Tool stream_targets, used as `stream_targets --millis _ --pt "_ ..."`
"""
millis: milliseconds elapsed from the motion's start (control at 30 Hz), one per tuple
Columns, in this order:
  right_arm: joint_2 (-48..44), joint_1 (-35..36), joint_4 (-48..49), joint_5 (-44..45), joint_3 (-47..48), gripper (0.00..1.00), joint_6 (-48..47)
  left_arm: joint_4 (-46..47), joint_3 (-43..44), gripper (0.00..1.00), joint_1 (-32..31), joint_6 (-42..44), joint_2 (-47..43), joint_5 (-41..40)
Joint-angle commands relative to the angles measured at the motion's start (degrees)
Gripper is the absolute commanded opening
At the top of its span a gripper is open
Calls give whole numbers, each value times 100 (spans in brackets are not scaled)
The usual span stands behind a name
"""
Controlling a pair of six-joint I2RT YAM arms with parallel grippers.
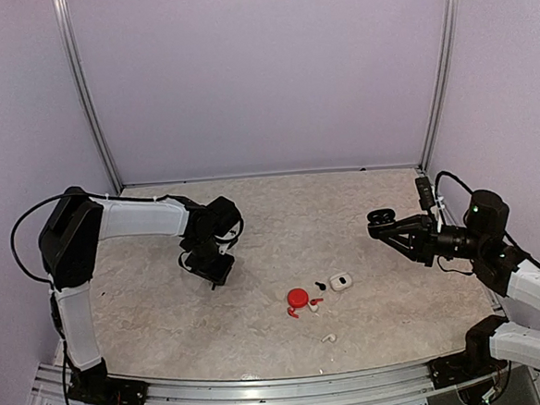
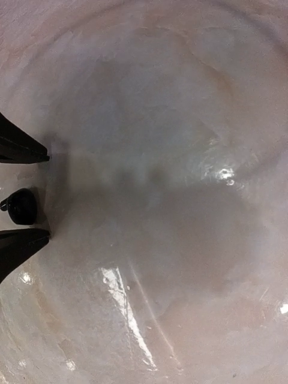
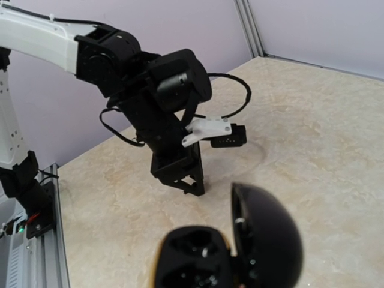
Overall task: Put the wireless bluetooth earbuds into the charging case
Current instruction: Adjust the left earbud at the center of the board, then move the left earbud to the center of the board.
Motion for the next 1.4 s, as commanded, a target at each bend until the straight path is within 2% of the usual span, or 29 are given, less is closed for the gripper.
stream_targets --millis 0,233,500,600,733,833,1367 --pt "-119 -71 10 -54 20 0 10 -21 96 35 -100 83 216 127" --pt "-145 -75 -3 -50 28 0 10 -146 -266 23 -507 -44 8 314" --pt "-98 -79 10 -75 46 0 -1 -6 -1141 19 -1301 -411 -444 888" --pt "-74 -74 14 -100 63 0 -11 -129 -1267 20 -1584 -500 -565 907" --pt "-26 -73 48 -136 73 0 -3 -499 -1193 32 -1746 -552 -600 661" --pt "-26 -71 58 -136 73 0 -1 -682 -1026 35 -1758 -548 -575 426" --pt "-51 -73 49 -118 29 0 -18 -918 -374 33 -1851 -276 -35 43"
